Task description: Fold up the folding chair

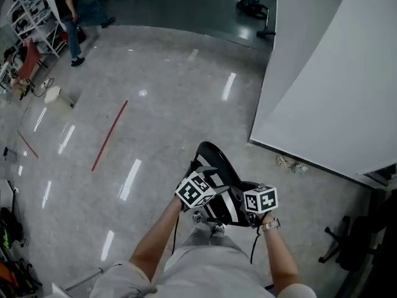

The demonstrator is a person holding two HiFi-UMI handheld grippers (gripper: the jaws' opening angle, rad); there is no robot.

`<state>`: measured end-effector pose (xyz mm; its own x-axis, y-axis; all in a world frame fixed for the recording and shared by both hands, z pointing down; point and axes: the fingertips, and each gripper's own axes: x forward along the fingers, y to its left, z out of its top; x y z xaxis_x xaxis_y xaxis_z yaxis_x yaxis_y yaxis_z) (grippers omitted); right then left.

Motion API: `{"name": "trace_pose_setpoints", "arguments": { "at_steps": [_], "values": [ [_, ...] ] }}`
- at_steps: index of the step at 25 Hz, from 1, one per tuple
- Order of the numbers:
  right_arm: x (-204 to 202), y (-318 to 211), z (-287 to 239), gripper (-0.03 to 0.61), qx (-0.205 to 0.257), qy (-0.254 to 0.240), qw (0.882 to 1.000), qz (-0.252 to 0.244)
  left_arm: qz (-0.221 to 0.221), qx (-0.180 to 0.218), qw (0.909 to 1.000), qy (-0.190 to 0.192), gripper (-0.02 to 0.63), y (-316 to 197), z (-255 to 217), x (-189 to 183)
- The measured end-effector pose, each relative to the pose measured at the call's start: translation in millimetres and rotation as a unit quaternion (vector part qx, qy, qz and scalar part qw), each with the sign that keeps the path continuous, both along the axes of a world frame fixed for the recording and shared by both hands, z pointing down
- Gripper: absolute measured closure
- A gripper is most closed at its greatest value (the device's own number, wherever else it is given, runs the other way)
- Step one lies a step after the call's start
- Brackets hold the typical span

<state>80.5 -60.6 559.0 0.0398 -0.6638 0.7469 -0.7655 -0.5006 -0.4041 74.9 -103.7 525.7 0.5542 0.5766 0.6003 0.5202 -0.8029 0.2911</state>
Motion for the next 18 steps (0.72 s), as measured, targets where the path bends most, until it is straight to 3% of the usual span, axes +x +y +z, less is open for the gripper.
{"name": "trace_pose_setpoints", "arguments": {
  "at_steps": [4, 9, 12, 15, 18],
  "values": [
    [-17, 0, -5, 0.460, 0.002, -0.005, 1.000, -0.004, 0.112, 0.052, 0.9919, 0.031, 0.308, 12, -29, 3],
    [-40, -8, -4, 0.465, 0.016, -0.044, 0.999, -0.012, 0.262, 0.133, 0.9551, 0.035, 0.308, 25, -26, 3],
    [-53, -17, -4, 0.472, 0.009, -0.057, 0.998, -0.028, 0.343, 0.206, 0.9162, 0.023, 0.308, 12, -19, 1],
    [-56, -25, -5, 0.480, -0.016, -0.025, 0.999, -0.035, 0.423, 0.264, 0.8667, -0.005, 0.308, -5, -2, -11],
    [-58, -30, -4, 0.483, -0.031, -0.006, 0.999, -0.034, 0.480, 0.318, 0.8174, 0.004, 0.308, -18, 16, -21]
  ]
}}
